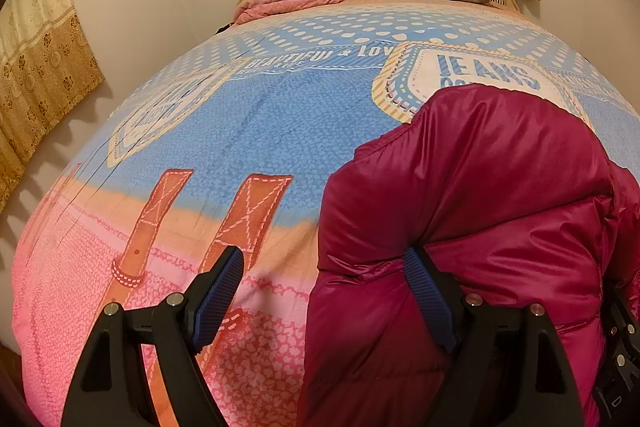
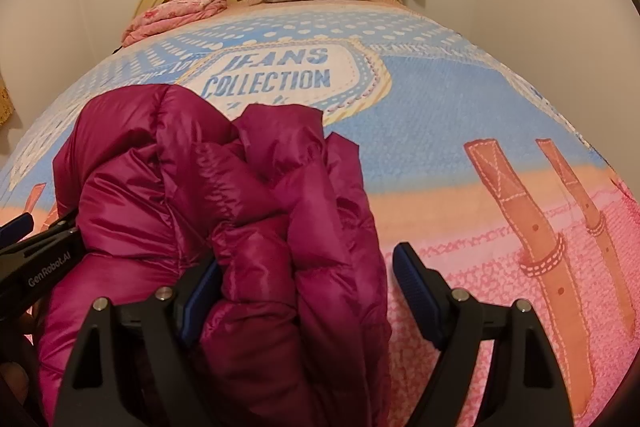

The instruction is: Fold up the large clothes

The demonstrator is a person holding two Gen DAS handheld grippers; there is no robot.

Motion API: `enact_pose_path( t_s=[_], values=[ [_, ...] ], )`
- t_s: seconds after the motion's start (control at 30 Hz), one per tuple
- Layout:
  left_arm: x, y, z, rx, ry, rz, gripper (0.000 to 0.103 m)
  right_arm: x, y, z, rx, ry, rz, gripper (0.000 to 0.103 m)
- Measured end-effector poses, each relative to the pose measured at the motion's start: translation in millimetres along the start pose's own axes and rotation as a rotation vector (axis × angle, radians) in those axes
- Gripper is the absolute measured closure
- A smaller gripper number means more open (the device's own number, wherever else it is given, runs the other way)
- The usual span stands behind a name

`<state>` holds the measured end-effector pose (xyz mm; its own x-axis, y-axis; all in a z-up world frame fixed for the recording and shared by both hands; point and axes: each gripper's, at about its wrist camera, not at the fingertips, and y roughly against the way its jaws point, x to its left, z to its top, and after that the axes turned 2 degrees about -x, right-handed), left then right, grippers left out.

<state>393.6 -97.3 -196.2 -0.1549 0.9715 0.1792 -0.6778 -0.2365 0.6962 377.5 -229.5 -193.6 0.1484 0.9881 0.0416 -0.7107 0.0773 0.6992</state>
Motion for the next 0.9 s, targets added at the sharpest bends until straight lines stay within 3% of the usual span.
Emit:
enact_pose_path(
  t_s=[0.33,0.6,0.67,0.8,0.87,0.9],
  values=[
    [44.6,26.8,-22.2,0.029,0.091,-0.205,0.02,-15.8,-8.3,-2.6,0.045,-0.079,0.114,0.021],
    [49.9,38.7,-41.6,0.011,0.042,-0.282,0.02,-20.8,-3.4,-5.3,0.059,-0.111,0.184,0.022],
    [49.0,33.0,-42.7,0.025,0.057,-0.321,0.02,-25.6,0.0,-8.1,0.063,-0.132,0.211,0.024],
    [47.5,28.2,-44.2,0.027,0.076,-0.376,0.021,-24.5,0.2,-9.5,0.066,-0.123,0.258,0.042],
    [45.1,29.3,-44.0,0.022,0.069,-0.424,0.034,-27.9,-1.8,-11.1,0.073,-0.149,0.31,0.047],
    [42.5,31.7,-43.9,0.017,0.057,-0.444,0.05,-29.8,-3.1,-11.8,0.077,-0.161,0.328,0.051]
  ],
)
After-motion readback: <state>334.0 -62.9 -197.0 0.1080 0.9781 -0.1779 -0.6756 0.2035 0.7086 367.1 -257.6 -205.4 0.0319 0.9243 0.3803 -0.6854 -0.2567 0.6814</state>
